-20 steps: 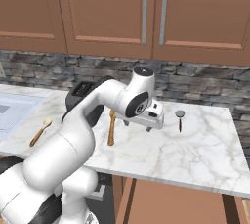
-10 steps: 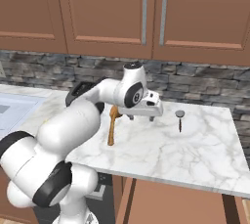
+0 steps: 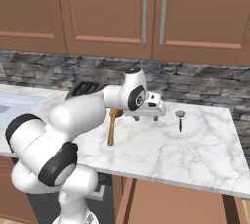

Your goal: Organize the utensils by type. Pick up the wooden spoons from the counter and place them in the open cabinet. Then pick up the metallic utensils from the counter and place them in the open drawer.

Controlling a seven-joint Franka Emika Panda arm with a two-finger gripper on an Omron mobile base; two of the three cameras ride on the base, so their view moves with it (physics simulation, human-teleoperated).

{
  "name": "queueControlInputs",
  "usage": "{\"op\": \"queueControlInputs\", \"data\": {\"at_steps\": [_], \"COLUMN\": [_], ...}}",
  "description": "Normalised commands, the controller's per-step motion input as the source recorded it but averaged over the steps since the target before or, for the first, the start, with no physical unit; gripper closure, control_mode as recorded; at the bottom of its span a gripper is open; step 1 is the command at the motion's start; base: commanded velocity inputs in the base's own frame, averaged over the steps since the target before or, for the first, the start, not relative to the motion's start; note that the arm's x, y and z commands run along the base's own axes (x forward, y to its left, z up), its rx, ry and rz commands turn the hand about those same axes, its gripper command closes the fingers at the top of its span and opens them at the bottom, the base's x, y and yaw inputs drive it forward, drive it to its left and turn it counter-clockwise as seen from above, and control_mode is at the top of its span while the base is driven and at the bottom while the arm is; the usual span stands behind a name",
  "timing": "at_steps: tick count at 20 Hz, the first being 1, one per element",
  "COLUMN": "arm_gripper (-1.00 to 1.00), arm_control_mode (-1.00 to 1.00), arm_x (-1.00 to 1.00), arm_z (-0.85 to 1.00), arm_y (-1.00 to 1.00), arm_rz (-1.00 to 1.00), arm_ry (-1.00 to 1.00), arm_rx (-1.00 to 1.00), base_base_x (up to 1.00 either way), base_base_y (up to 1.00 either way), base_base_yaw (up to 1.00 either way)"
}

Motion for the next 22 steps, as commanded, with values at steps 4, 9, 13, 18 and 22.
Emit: {"op": "queueControlInputs", "data": {"at_steps": [4, 9, 13, 18, 22], "arm_gripper": [-1.00, -1.00, -1.00, -1.00, -1.00], "arm_control_mode": [-1.00, -1.00, -1.00, -1.00, -1.00], "arm_x": [0.33, 0.33, 0.06, 0.00, 0.00], "arm_z": [-0.04, 0.00, -0.07, -0.22, -0.16], "arm_y": [-0.33, -0.30, -0.17, -0.20, -0.19], "arm_rz": [0.00, 0.00, 0.00, 0.00, 0.00], "arm_ry": [0.00, -0.01, -0.07, -0.21, -0.29], "arm_rx": [0.04, 0.06, 0.18, 0.16, 0.01], "base_base_x": [0.00, 0.00, 0.00, 0.00, 0.00], "base_base_y": [0.00, 0.00, 0.00, 0.00, 0.00], "base_base_yaw": [0.00, 0.00, 0.00, 0.00, 0.00]}}
